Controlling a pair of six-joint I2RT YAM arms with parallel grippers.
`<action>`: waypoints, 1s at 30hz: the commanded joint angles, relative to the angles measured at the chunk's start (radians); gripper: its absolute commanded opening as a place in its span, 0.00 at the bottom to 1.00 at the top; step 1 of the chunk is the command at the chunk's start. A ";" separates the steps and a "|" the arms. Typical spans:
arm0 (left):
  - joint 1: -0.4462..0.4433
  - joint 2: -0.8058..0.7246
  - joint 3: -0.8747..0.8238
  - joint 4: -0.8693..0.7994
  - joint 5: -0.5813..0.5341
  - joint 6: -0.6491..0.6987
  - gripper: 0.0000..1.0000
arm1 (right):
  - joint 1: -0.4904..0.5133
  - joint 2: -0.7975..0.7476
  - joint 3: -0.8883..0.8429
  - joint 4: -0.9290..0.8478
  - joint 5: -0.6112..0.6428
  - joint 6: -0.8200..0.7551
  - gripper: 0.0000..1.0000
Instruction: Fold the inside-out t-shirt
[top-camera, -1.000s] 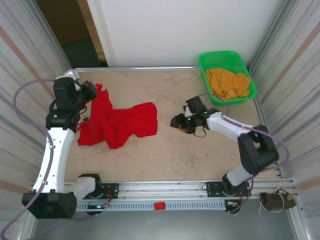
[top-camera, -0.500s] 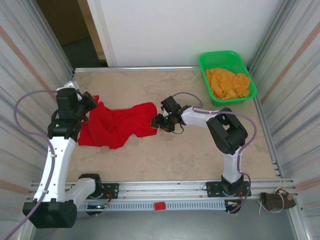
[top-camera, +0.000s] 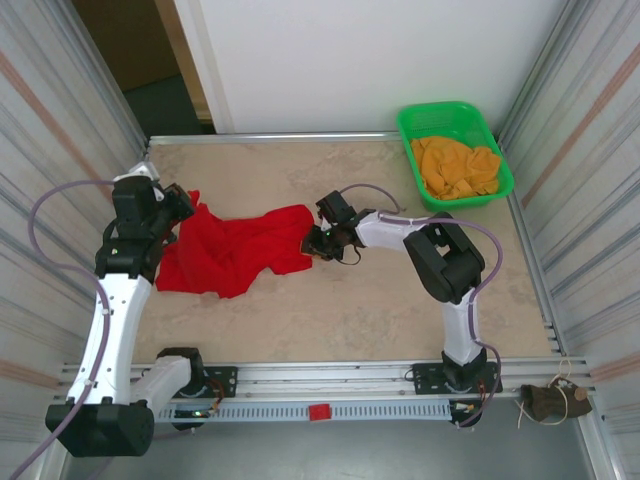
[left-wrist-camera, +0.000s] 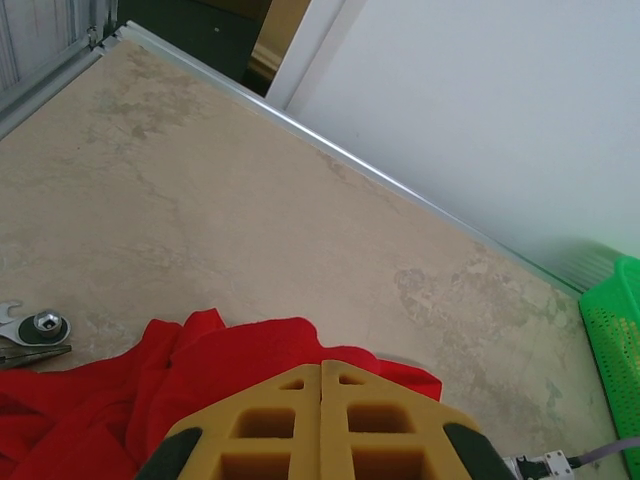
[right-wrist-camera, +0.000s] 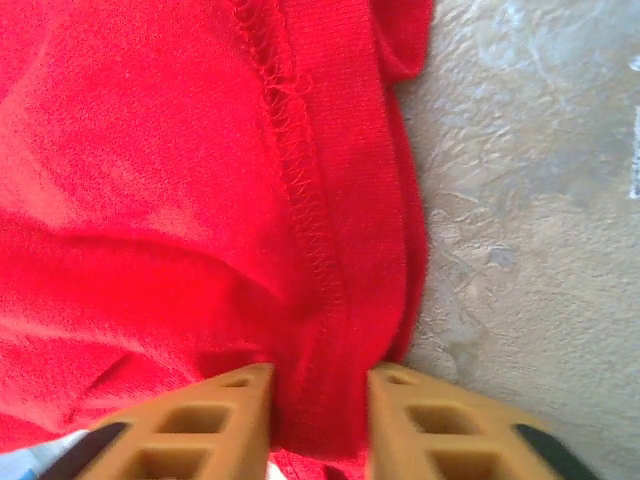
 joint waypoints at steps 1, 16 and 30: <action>0.007 -0.017 -0.013 0.036 0.011 0.006 0.00 | -0.002 0.003 0.018 -0.007 -0.018 -0.003 0.09; 0.026 0.191 0.477 0.024 0.100 0.019 0.00 | -0.395 -0.609 0.217 -0.405 -0.056 -0.252 0.00; 0.026 0.162 0.662 0.163 0.146 -0.158 0.00 | -0.904 -0.937 0.485 -0.525 -0.152 -0.240 0.00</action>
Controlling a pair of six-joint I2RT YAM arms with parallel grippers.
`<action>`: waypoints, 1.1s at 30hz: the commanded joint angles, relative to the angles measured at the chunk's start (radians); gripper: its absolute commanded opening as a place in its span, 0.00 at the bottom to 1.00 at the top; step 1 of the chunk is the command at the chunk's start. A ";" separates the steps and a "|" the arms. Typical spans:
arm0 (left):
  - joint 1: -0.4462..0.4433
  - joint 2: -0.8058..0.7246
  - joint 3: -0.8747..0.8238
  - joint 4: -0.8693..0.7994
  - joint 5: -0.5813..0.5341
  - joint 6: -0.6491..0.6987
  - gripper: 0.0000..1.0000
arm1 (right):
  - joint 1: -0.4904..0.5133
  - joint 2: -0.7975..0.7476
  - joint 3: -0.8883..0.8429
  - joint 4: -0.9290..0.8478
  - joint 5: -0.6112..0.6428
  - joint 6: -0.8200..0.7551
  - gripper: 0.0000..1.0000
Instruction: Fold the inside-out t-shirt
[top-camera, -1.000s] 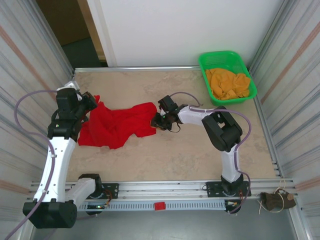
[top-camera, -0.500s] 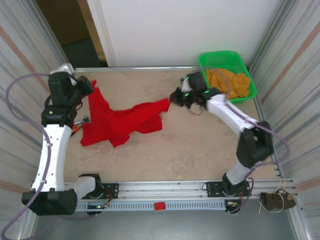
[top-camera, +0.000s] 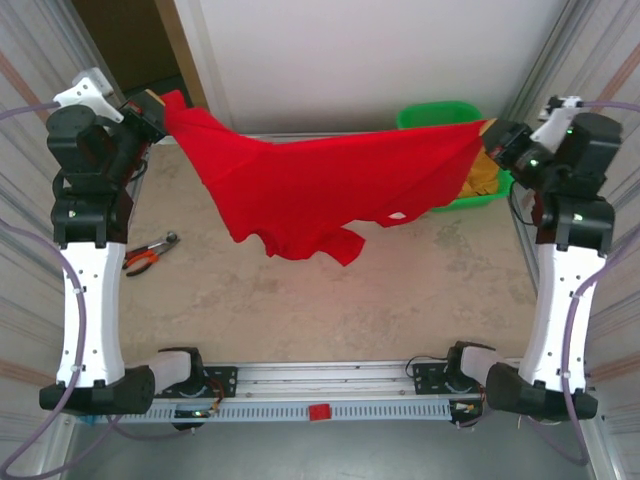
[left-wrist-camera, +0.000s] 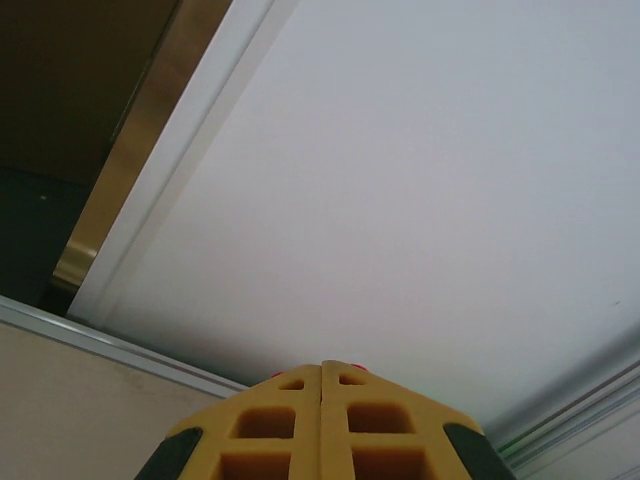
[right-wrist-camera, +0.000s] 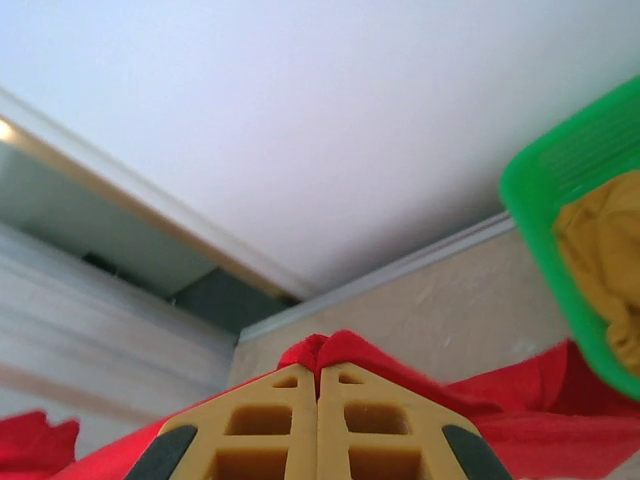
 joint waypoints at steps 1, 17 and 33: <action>0.008 -0.061 0.059 0.093 -0.004 -0.055 0.00 | -0.012 -0.056 0.111 -0.030 -0.001 -0.014 0.00; 0.008 0.352 0.404 0.011 -0.008 0.018 0.00 | 0.112 0.177 -0.019 0.249 -0.065 0.137 0.00; 0.029 0.778 0.972 0.115 0.111 -0.156 0.00 | 0.199 0.681 0.646 0.135 -0.088 0.112 0.00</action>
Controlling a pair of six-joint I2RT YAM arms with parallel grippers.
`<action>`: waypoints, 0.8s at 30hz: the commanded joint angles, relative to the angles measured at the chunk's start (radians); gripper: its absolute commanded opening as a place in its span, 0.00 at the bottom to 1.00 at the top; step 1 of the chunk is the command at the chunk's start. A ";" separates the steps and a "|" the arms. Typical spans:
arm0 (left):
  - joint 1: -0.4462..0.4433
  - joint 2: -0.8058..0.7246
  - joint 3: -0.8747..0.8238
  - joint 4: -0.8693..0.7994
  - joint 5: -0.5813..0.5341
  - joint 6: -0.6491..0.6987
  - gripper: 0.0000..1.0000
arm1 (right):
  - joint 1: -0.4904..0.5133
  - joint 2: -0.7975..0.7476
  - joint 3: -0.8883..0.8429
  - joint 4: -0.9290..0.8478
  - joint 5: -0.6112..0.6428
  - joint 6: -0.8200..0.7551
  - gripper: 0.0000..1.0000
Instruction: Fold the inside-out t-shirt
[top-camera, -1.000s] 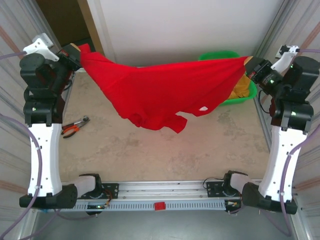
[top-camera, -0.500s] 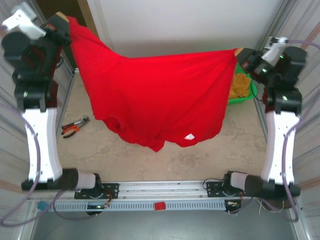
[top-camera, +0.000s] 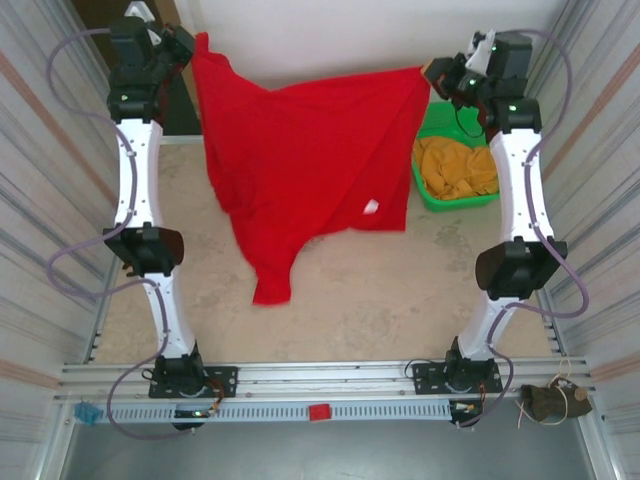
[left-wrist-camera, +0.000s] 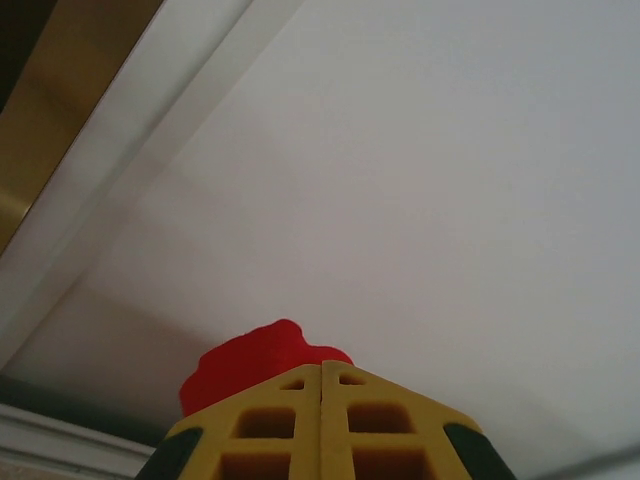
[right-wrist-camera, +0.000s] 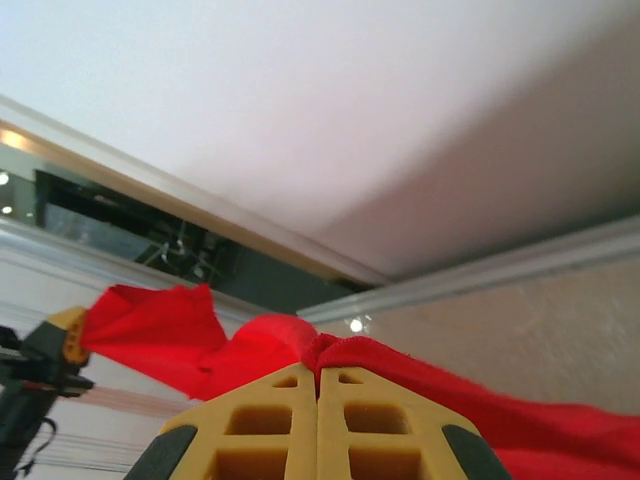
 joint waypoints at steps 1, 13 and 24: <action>0.010 -0.220 -0.037 0.188 0.039 -0.005 0.00 | -0.004 -0.065 0.072 -0.031 -0.021 -0.032 0.00; -0.074 -0.872 -1.053 0.281 0.173 0.128 0.00 | 0.043 -0.621 -1.091 0.272 0.074 -0.035 0.00; -0.187 -1.601 -2.167 0.179 -0.006 0.030 0.02 | 0.267 -0.870 -1.732 0.196 0.294 -0.087 0.00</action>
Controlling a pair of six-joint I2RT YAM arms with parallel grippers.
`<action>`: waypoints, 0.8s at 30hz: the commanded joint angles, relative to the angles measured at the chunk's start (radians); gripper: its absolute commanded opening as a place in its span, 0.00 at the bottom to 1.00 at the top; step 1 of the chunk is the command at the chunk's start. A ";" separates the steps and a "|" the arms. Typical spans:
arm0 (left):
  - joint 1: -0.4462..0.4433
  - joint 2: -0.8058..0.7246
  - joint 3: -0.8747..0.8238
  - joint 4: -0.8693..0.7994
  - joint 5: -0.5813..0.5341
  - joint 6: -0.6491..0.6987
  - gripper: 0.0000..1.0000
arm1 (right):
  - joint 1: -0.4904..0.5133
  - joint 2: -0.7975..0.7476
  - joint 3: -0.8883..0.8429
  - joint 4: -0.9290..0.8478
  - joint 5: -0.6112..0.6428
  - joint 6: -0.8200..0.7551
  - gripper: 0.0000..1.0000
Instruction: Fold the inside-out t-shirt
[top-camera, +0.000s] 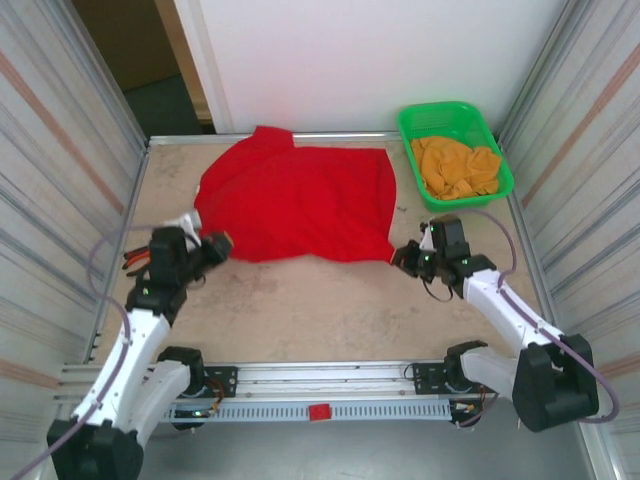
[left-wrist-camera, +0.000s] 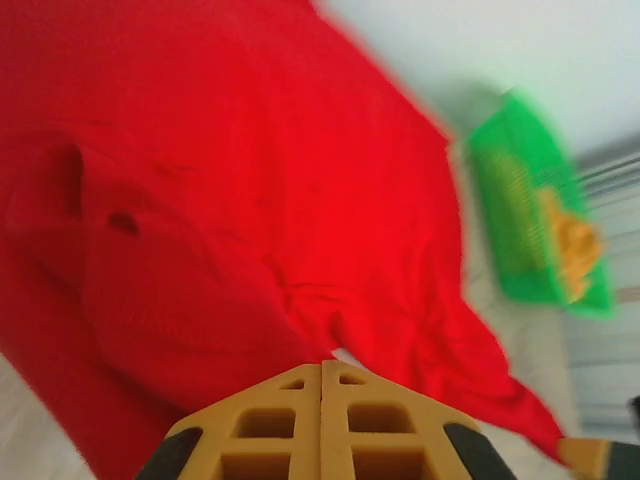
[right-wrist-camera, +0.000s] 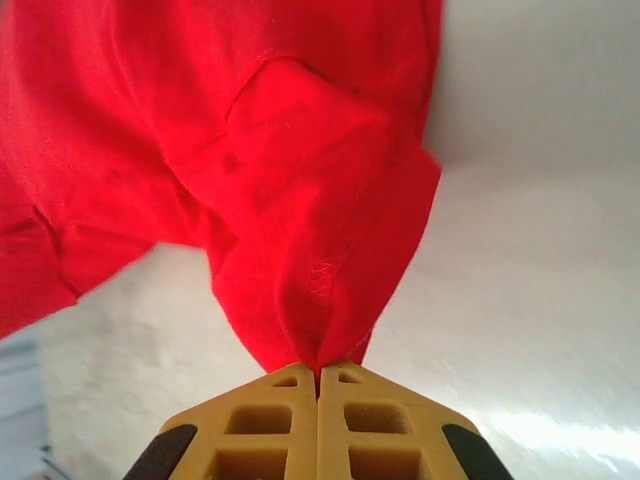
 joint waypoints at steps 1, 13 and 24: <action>-0.013 -0.224 -0.084 -0.041 -0.063 -0.048 0.02 | 0.011 -0.119 -0.086 -0.038 0.091 -0.027 0.00; -0.016 -0.387 -0.125 -0.216 -0.056 -0.057 0.37 | 0.010 -0.293 -0.151 -0.190 0.202 -0.011 0.00; -0.014 -0.130 0.088 -0.235 -0.203 0.009 0.62 | 0.010 -0.350 0.029 -0.356 0.358 0.016 0.52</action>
